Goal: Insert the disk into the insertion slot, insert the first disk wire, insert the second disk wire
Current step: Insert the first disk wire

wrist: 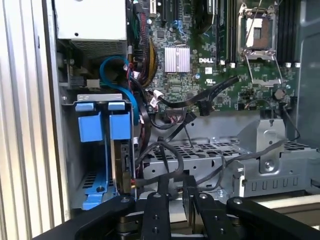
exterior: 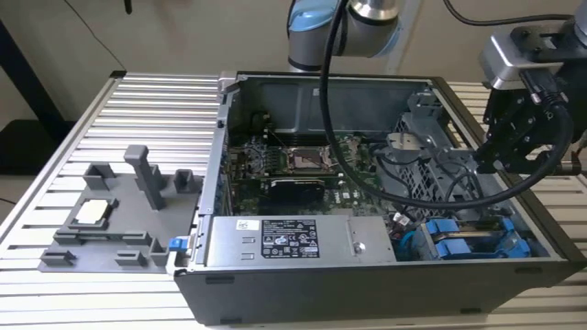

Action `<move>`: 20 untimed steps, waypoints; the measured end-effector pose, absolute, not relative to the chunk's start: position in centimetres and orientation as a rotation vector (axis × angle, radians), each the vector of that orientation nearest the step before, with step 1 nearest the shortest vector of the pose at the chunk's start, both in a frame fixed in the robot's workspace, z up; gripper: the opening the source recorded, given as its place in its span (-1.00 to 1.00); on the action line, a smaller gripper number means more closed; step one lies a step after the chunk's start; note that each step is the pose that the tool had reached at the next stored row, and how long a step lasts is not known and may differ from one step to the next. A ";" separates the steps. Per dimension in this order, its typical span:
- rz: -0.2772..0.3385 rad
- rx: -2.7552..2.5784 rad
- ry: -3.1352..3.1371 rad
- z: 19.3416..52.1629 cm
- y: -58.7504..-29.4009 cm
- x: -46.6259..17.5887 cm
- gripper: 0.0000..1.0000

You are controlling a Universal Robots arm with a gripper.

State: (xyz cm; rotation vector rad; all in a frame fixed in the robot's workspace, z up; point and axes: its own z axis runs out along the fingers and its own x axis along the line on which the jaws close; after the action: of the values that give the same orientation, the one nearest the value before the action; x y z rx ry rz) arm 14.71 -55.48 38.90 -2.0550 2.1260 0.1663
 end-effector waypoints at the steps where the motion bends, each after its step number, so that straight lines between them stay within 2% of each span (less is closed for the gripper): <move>1: 0.185 -2.045 2.117 38.9 -55.5 14.7 -0.47; 3: 0.203 -2.035 2.107 38.9 -55.5 14.6 -0.47; 20: 0.206 -2.069 2.073 38.5 -54.2 12.8 -0.47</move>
State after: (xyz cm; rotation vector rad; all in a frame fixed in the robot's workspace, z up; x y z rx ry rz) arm 12.76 -54.23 38.51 -2.0689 2.0734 0.2064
